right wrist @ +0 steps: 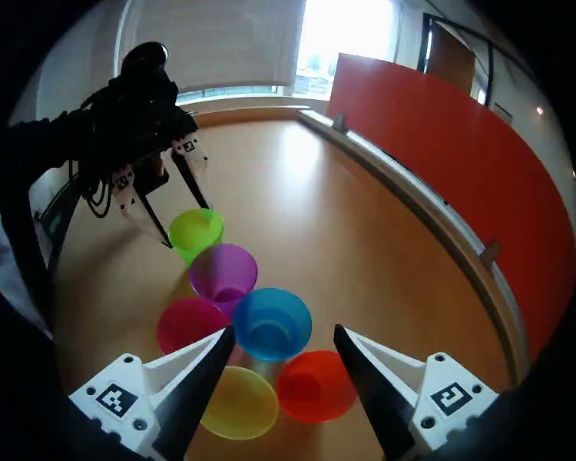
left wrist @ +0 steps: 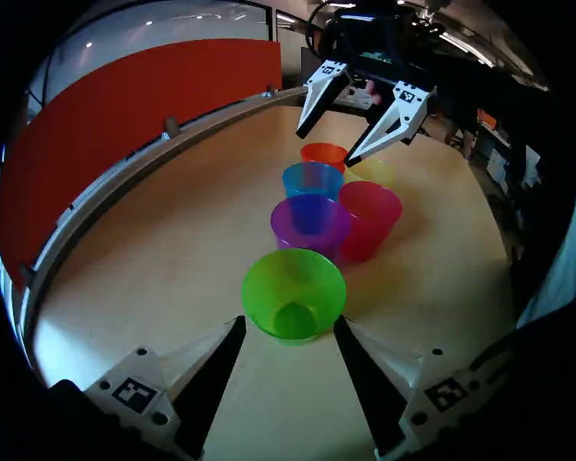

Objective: Pour water

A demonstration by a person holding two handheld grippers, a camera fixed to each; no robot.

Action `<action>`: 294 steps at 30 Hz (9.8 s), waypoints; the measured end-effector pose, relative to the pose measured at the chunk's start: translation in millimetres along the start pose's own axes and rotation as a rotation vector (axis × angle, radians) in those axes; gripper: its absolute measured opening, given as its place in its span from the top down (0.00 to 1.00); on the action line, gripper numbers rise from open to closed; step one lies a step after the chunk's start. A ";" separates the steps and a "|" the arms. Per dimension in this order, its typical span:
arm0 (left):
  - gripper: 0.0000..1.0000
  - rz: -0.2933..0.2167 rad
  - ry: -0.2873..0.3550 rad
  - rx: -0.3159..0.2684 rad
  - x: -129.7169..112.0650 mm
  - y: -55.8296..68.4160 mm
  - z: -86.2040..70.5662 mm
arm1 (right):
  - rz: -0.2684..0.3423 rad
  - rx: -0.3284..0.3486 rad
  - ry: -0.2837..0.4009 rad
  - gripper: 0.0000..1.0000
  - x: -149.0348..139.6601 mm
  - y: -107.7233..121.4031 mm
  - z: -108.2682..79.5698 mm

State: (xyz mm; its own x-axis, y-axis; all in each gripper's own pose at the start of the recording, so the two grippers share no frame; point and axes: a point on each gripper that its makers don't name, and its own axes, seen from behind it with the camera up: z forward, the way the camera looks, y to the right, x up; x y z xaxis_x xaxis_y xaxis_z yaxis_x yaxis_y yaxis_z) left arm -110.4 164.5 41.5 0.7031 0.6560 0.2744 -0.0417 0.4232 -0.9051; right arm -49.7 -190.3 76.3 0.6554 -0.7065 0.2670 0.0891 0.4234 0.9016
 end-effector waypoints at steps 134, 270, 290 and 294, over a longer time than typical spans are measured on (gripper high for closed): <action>0.19 0.004 0.085 0.016 3.1 -5.4 21.7 | -0.028 0.055 -0.097 0.05 -16.1 -8.4 52.1; 0.19 -0.148 0.658 0.280 134.8 16.4 -127.0 | 0.074 -0.108 0.381 0.07 87.6 -45.4 -81.3; 0.19 -0.139 0.645 0.278 133.6 16.2 -121.0 | 0.105 -0.117 0.511 0.06 106.0 -47.7 -88.1; 0.19 -0.135 0.643 0.276 134.2 17.3 -119.7 | 0.103 -0.125 0.537 0.06 108.8 -47.4 -90.0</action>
State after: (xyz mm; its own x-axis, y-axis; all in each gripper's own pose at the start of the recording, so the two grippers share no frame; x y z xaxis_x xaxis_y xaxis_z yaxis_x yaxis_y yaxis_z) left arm 68.2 185.0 23.7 0.9907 0.1244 0.0552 -0.0435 0.6736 -0.7379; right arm 84.9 -236.3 32.0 0.9525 -0.2837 0.1108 0.0714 0.5616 0.8243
